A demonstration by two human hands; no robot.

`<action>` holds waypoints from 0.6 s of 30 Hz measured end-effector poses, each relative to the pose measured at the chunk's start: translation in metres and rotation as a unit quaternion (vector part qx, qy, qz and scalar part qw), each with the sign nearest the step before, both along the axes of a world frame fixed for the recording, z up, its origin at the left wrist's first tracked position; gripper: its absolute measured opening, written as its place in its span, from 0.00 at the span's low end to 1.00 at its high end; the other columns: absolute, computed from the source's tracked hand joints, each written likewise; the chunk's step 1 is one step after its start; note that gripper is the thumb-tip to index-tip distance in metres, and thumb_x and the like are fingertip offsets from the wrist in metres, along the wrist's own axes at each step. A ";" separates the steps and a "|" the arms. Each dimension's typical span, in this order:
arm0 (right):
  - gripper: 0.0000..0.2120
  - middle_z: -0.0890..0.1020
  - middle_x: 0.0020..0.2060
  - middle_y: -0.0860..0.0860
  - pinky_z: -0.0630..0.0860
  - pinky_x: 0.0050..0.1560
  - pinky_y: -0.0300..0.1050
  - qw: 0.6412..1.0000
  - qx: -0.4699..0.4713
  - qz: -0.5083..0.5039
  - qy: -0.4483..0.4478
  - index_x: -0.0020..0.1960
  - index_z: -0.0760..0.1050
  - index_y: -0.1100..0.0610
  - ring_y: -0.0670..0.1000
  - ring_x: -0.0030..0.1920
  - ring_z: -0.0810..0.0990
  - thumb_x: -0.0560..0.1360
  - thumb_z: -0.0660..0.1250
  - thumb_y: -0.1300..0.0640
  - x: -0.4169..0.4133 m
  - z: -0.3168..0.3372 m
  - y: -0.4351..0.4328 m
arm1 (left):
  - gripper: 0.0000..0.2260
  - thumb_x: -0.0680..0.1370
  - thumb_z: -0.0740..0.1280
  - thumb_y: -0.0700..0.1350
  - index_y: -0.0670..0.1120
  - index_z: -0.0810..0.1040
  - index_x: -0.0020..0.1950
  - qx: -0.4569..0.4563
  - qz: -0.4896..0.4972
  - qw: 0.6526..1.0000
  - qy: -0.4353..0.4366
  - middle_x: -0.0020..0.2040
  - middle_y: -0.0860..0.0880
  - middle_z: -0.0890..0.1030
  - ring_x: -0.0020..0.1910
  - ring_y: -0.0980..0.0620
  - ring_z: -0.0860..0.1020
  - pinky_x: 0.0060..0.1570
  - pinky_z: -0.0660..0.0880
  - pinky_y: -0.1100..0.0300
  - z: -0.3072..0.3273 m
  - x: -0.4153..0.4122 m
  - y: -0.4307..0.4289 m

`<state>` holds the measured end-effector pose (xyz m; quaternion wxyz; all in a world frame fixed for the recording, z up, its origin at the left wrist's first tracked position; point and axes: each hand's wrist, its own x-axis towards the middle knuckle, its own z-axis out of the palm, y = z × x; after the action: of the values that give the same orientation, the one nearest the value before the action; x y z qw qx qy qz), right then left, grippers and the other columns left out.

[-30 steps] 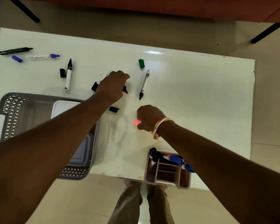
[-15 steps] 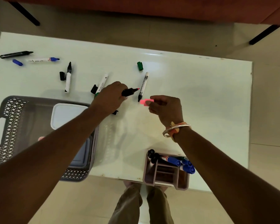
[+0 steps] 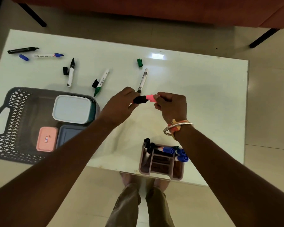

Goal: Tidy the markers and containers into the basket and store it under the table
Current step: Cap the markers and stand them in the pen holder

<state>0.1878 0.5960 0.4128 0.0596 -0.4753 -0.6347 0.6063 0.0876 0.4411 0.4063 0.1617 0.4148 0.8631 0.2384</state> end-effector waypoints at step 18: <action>0.11 0.85 0.33 0.49 0.81 0.54 0.54 0.997 0.053 0.011 0.061 0.56 0.83 0.58 0.51 0.37 0.86 0.75 0.72 0.57 0.046 0.038 0.023 | 0.13 0.74 0.74 0.40 0.42 0.83 0.58 0.178 0.136 0.970 -0.095 0.48 0.55 0.82 0.46 0.56 0.82 0.49 0.77 0.68 0.037 0.074 0.042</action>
<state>0.2335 0.6189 0.4513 0.1169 -0.4260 -0.6667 0.6004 0.1613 0.4829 0.4437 0.1326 0.2913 0.8359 0.4459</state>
